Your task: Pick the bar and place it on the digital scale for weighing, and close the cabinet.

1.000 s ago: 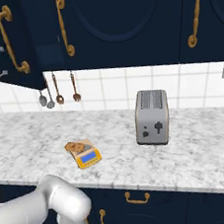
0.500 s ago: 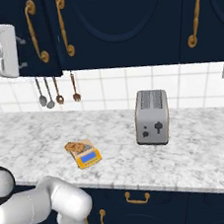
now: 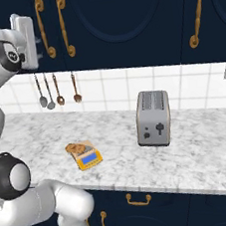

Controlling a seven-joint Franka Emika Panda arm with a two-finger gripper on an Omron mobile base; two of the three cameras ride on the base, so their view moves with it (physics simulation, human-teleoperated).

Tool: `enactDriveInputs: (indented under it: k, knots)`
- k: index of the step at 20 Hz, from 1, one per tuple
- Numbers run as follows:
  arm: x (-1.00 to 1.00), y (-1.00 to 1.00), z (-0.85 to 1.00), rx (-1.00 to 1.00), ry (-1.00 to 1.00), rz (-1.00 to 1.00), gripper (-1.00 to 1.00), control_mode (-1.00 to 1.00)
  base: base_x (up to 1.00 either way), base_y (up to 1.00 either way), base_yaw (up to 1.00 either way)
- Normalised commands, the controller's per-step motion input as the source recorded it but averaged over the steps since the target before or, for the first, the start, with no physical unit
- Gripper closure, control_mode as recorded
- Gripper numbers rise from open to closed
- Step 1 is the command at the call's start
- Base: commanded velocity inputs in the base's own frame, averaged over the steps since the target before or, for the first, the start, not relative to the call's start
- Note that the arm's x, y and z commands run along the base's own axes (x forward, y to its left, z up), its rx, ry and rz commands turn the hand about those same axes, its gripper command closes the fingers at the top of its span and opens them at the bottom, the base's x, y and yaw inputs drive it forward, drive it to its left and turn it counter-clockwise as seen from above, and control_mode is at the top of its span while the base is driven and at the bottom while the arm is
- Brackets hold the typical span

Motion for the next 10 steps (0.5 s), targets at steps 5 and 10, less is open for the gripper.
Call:
enactDriveInputs:
  k: [5,10]
  knots:
    - [0.85,-0.39,-0.46,0.01,-0.09,0.18,-1.0,-1.0,0.0,0.0,0.0]
    - [0.91,-0.3,-0.92,0.0,-0.38,0.21,-1.0,-1.0,0.0,0.0,0.0]
